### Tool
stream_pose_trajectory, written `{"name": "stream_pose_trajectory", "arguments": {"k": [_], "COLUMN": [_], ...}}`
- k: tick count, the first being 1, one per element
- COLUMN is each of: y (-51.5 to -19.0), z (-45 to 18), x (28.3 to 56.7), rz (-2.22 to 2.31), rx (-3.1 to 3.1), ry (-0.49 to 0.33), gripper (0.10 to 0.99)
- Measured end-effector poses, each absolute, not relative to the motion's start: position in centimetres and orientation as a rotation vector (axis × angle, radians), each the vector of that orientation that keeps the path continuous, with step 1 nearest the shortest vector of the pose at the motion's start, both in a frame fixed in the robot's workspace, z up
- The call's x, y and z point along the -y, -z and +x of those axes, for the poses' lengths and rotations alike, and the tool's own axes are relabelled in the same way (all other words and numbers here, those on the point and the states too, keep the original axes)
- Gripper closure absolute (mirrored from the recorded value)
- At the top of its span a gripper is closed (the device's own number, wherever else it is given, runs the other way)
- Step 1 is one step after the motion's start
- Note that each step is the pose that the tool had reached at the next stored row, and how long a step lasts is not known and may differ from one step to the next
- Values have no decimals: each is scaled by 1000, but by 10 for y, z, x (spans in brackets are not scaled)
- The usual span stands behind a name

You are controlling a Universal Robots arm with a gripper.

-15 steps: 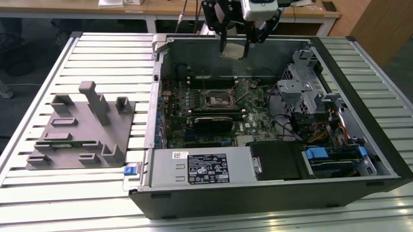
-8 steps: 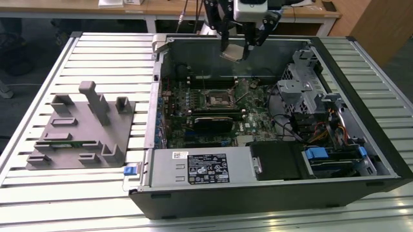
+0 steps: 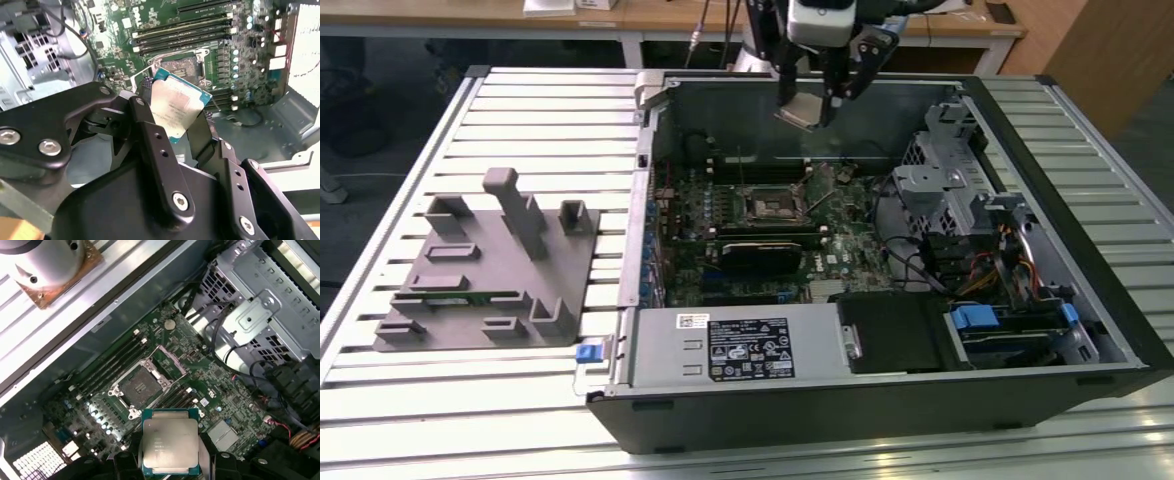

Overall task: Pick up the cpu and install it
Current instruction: 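Place the cpu into insertion slot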

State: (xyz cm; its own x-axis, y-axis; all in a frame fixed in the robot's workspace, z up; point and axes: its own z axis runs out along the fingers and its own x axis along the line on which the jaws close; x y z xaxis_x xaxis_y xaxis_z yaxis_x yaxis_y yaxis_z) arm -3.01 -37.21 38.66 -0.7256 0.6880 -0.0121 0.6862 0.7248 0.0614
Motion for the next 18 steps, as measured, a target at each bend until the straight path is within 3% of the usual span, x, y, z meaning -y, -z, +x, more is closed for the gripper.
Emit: {"name": "stream_pose_trajectory", "arguments": {"k": [18], "y": [-382], "z": [-30], "x": [372], "rz": [1589], "rx": [-2661], "ry": [-72], "gripper": [553]}}
